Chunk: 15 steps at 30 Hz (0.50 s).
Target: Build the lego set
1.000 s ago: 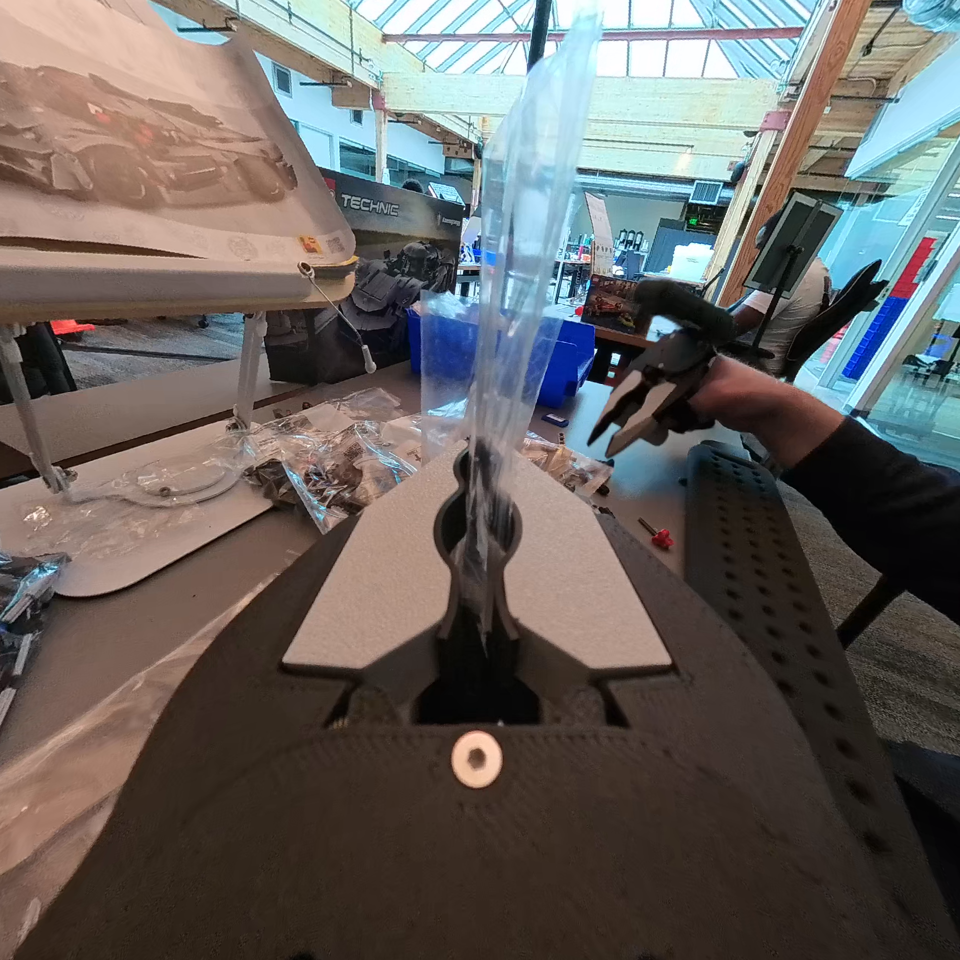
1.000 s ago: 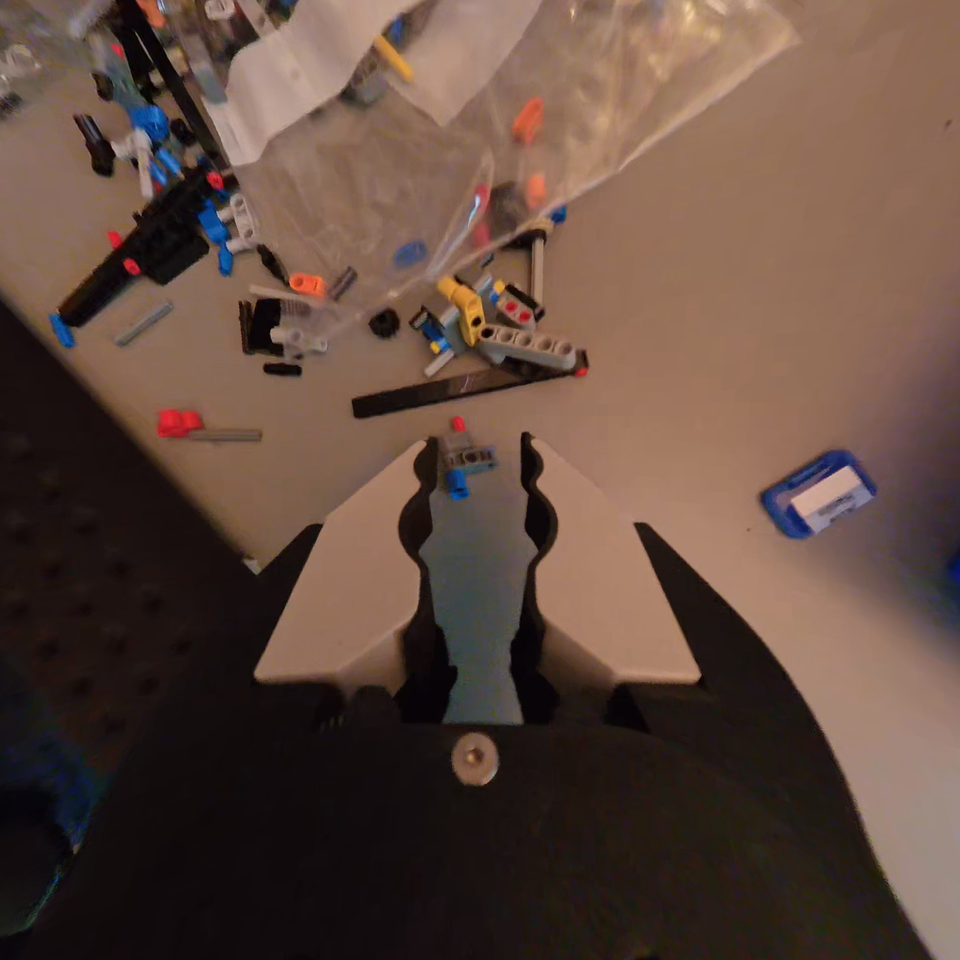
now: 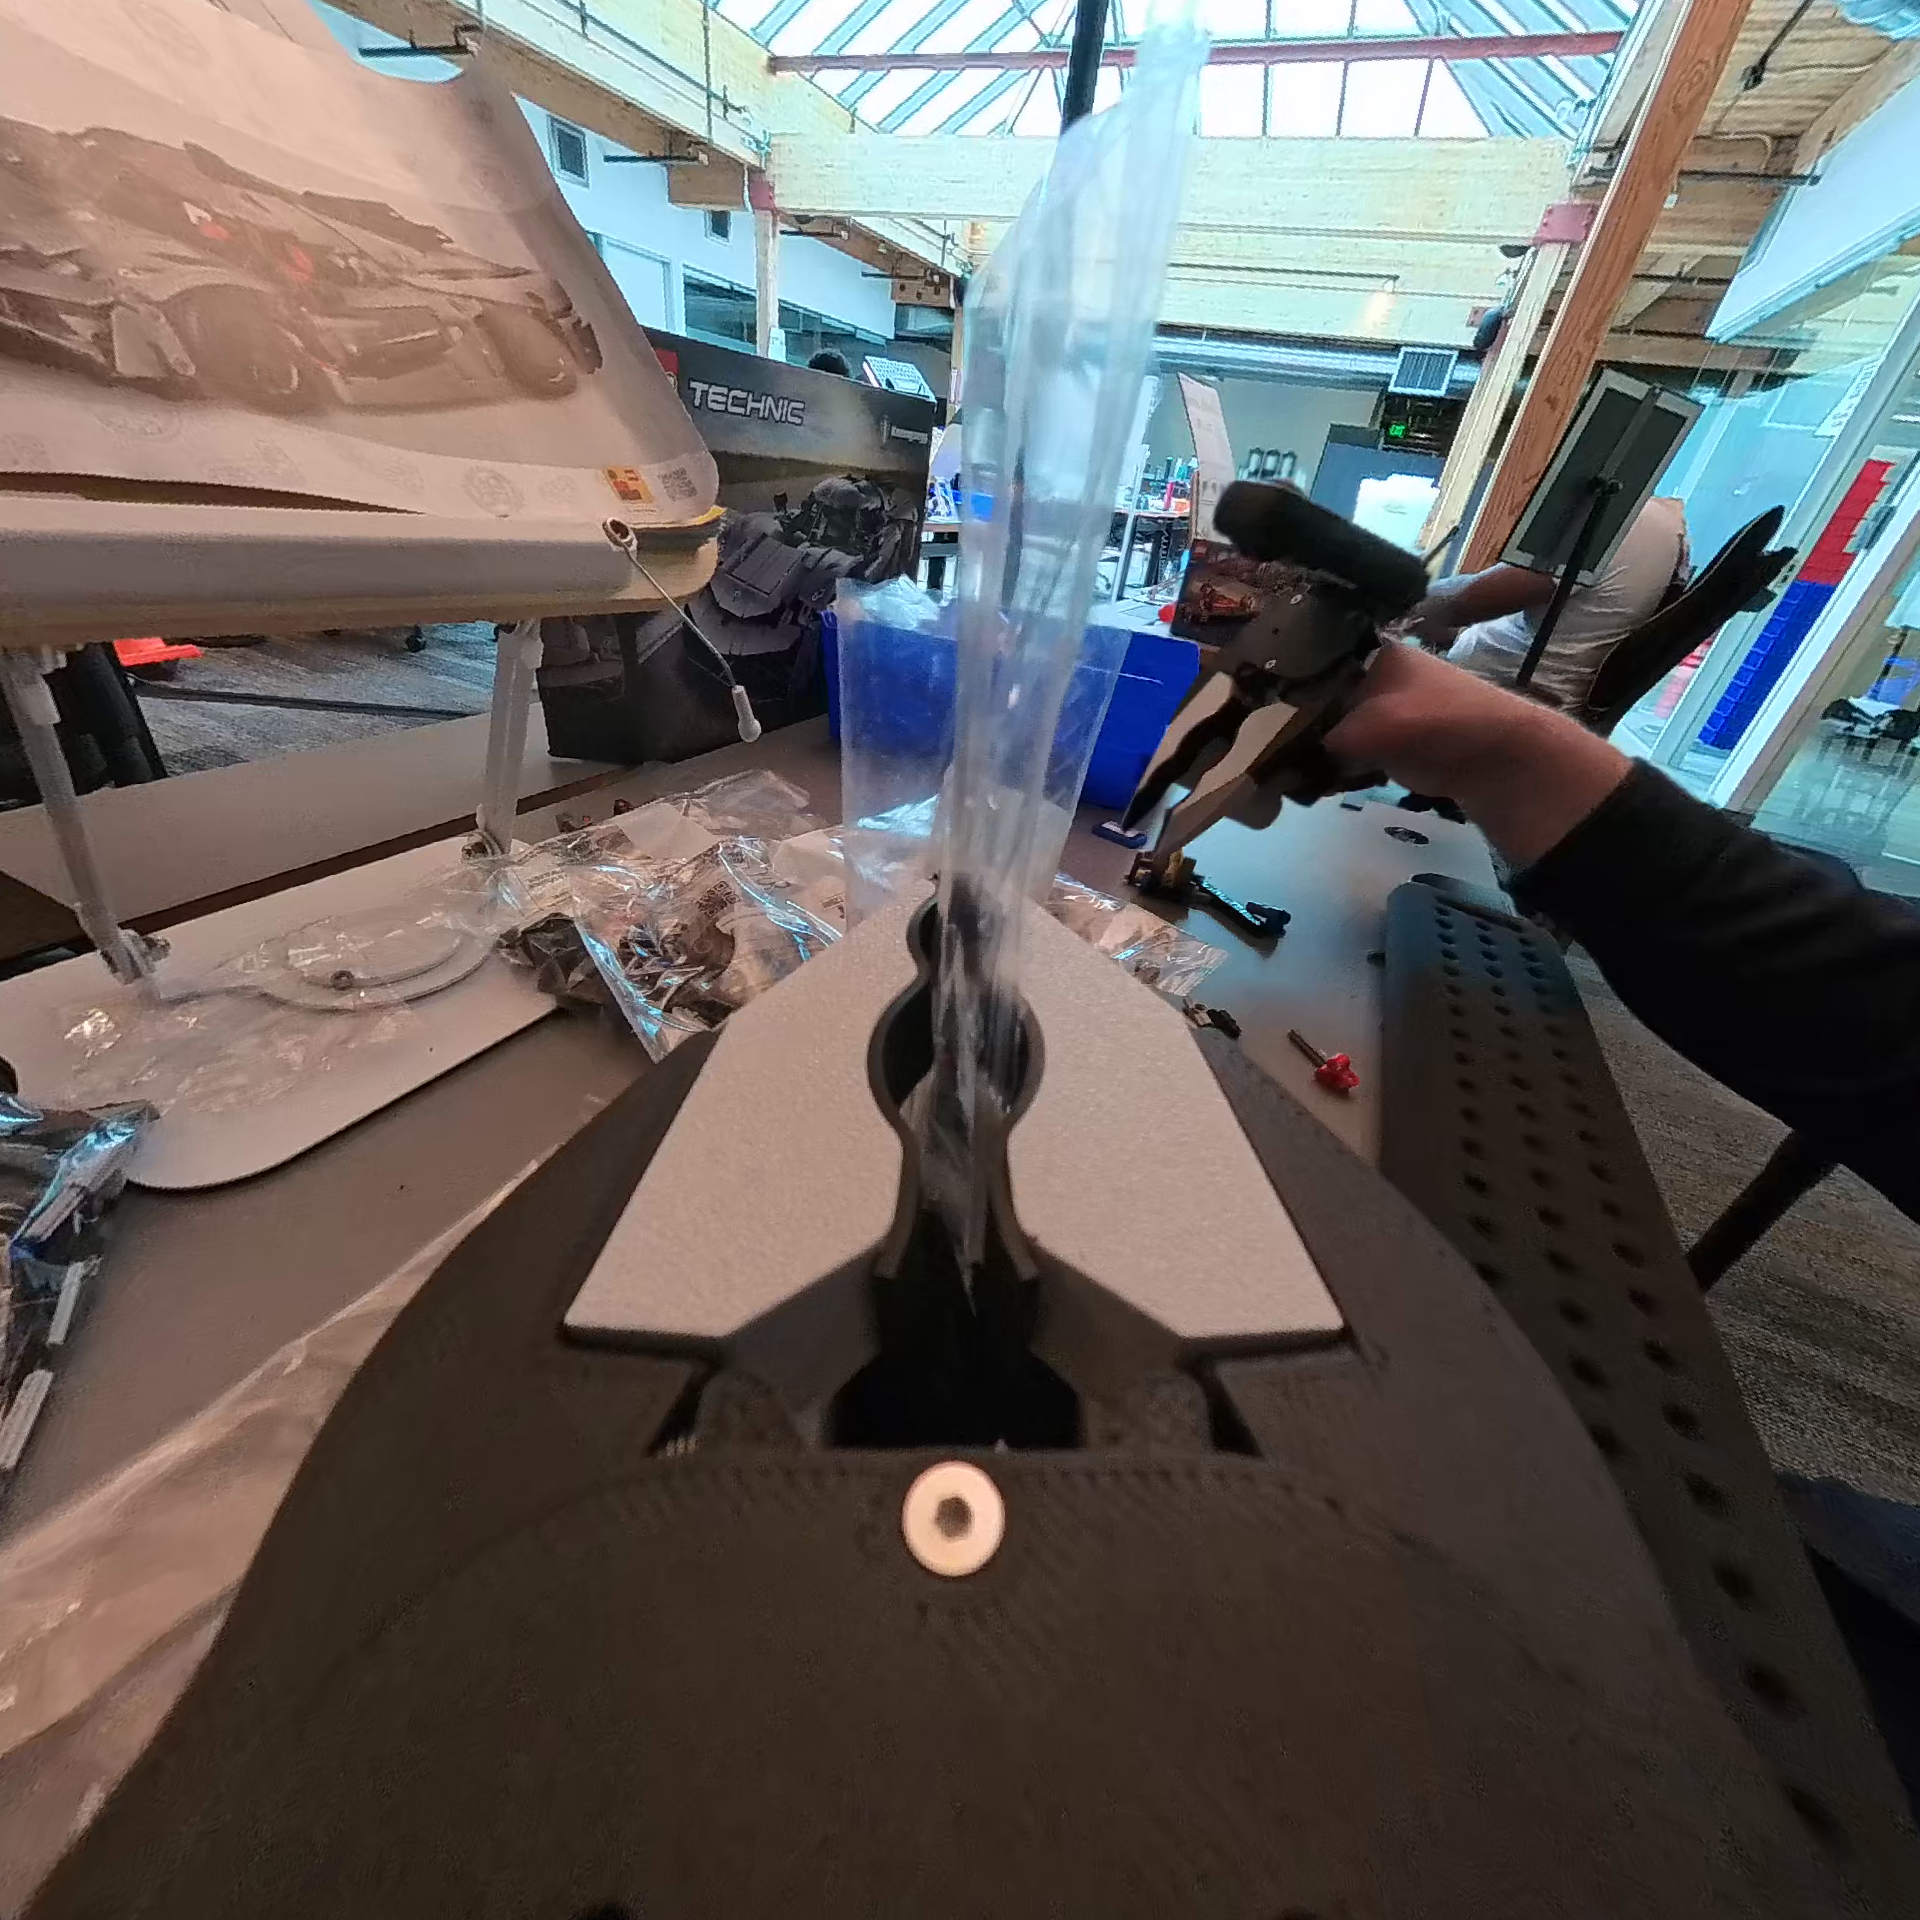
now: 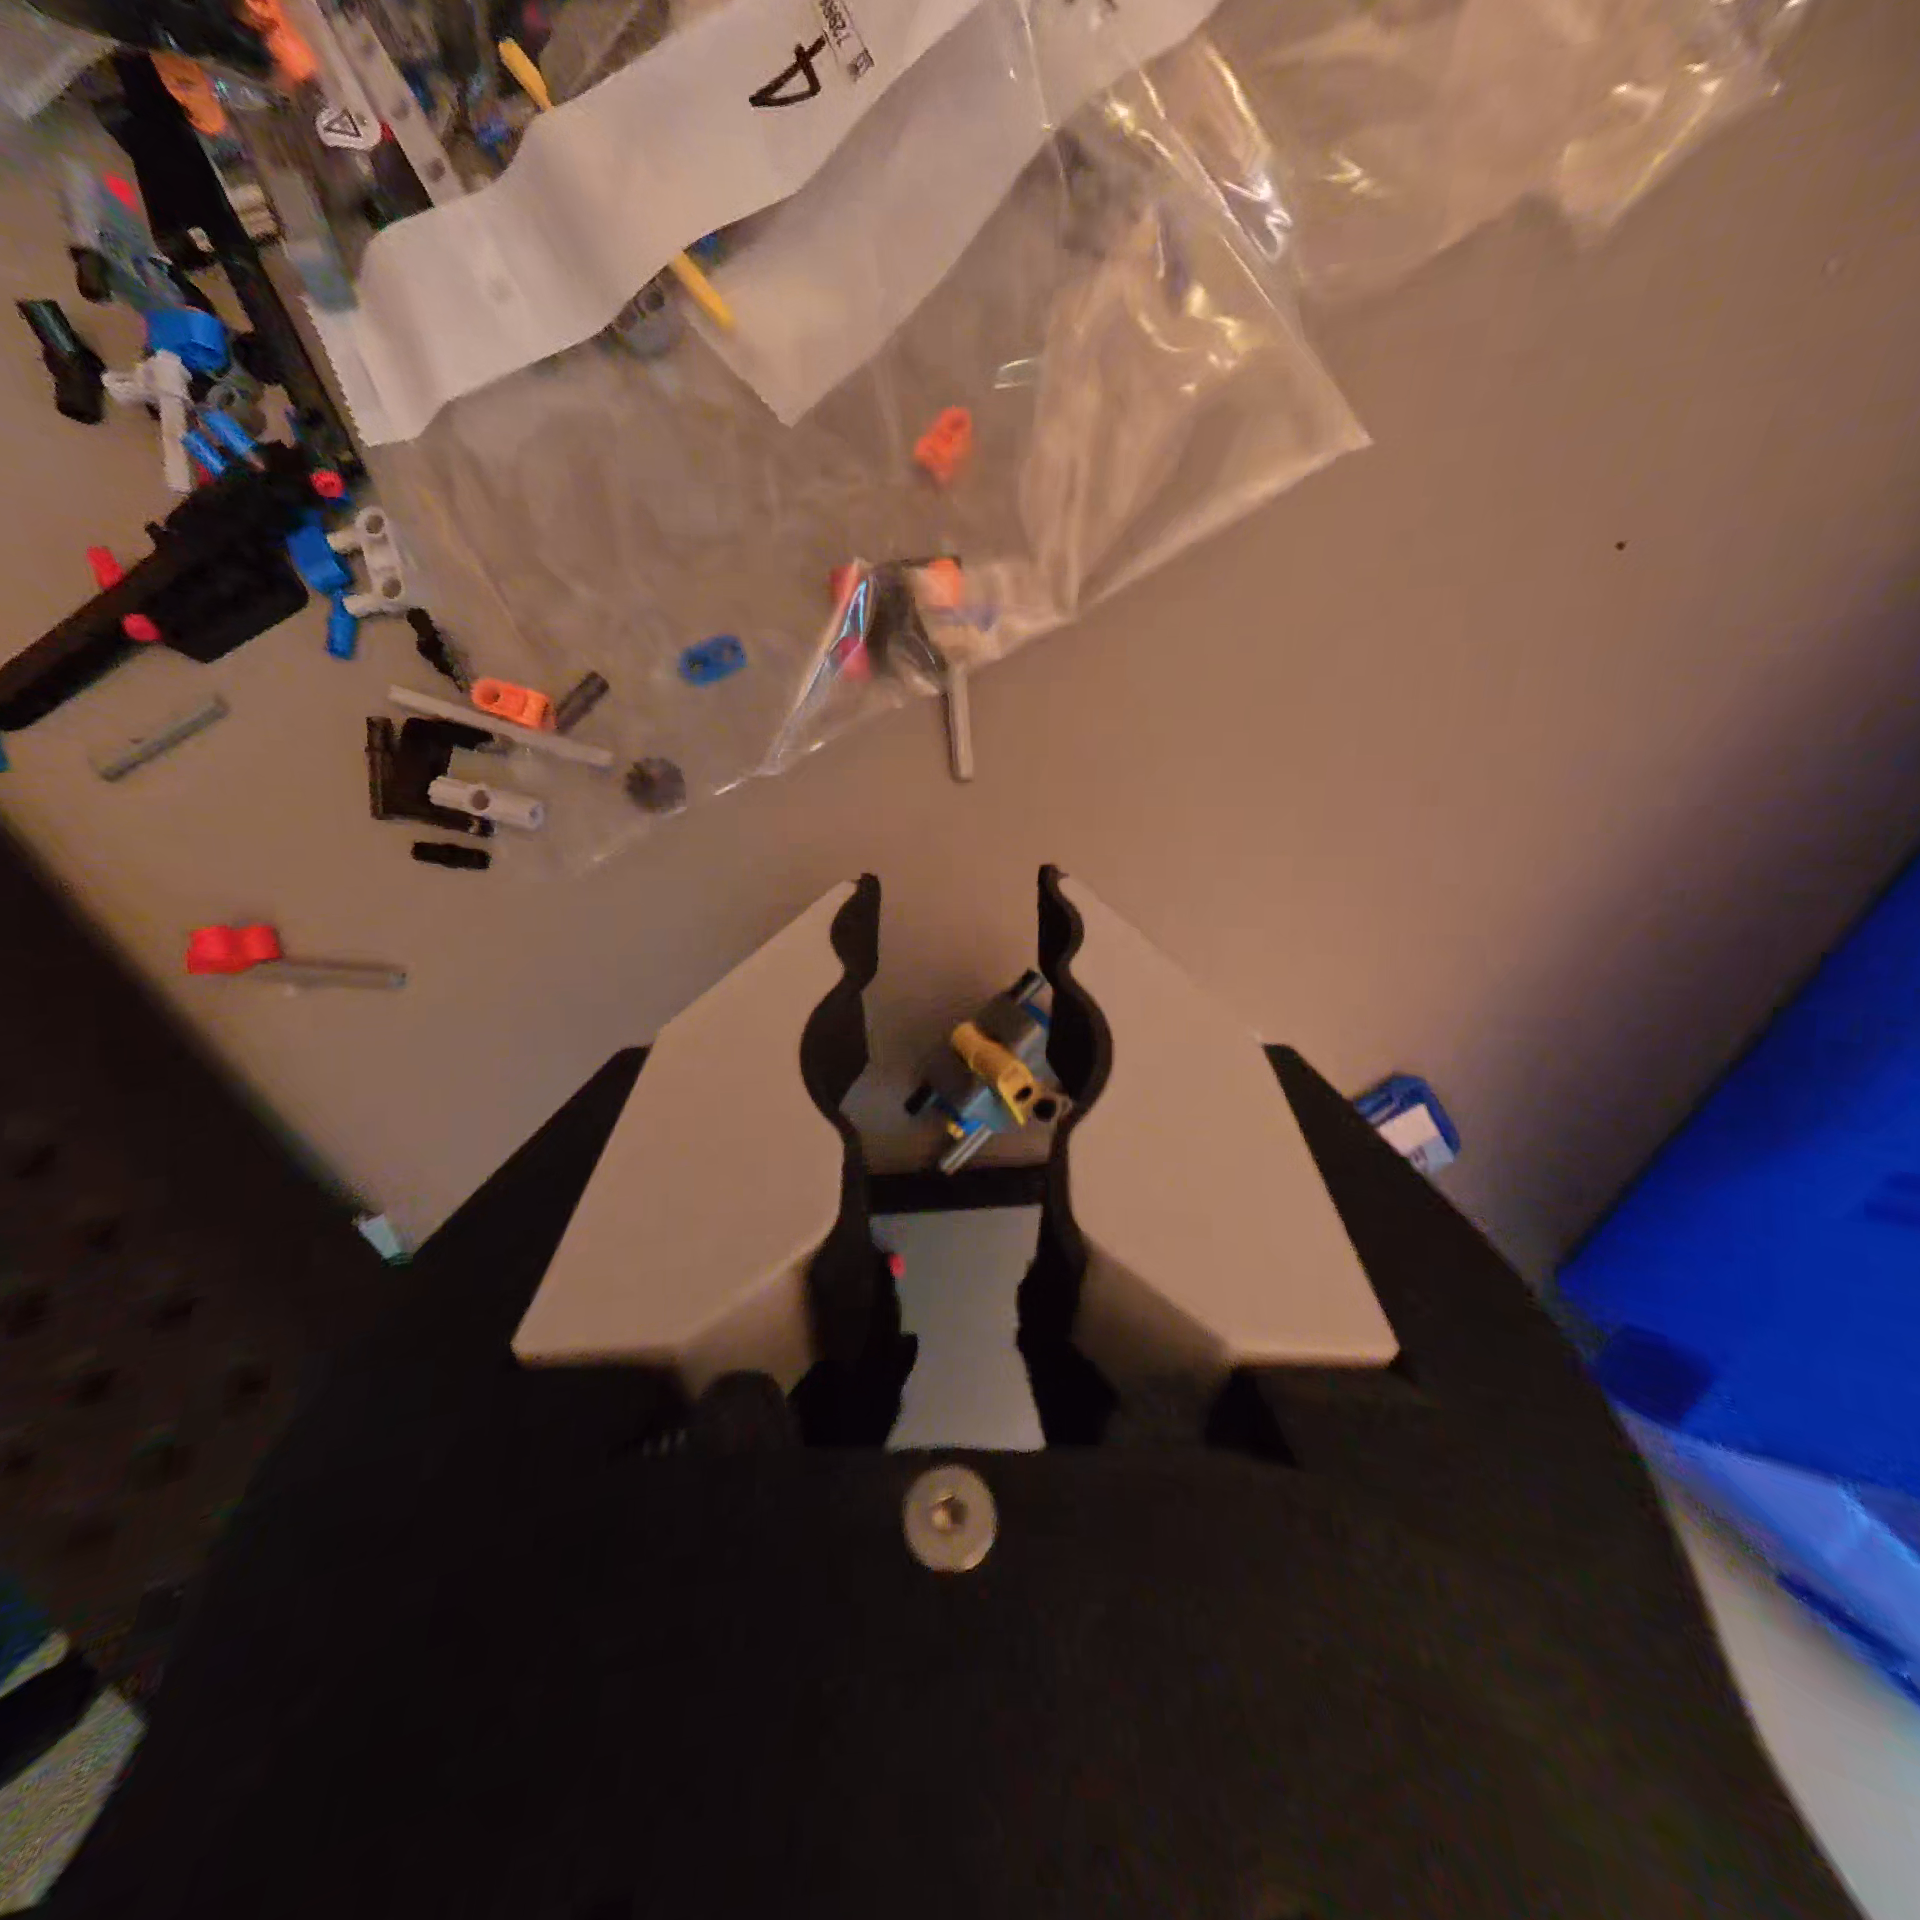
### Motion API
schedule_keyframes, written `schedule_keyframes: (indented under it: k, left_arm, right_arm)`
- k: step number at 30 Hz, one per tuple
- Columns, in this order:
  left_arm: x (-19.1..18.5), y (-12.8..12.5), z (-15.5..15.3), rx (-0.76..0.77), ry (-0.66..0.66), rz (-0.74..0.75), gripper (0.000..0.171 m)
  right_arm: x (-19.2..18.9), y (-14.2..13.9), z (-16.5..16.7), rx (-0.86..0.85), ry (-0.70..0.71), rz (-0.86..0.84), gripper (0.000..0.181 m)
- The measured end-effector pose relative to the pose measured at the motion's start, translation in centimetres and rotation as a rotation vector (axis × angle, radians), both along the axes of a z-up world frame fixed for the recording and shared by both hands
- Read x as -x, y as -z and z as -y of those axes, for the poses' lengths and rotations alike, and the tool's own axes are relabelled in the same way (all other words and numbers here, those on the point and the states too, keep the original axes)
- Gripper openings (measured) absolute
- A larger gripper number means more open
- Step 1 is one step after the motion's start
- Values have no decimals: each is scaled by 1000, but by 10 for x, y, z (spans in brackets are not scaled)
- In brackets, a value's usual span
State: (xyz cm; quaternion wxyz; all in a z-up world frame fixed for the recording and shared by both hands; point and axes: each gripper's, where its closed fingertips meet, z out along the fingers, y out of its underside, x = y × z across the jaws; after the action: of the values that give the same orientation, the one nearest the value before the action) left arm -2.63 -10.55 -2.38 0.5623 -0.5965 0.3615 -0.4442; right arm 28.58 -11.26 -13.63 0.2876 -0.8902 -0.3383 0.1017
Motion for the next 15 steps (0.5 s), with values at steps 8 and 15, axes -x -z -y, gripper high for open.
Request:
schedule_keyframes:
  k: [8, 15]
  left_arm:
    - [2, 1, -1, 3, -7, 1, 0]
    - [1, 1, -1, -2, -4, -7, 0]
  right_arm:
    - [28, 41, -32, 104, -54, 114, 19]
    - [16, 40, -28, 130, -46, 166, 1]
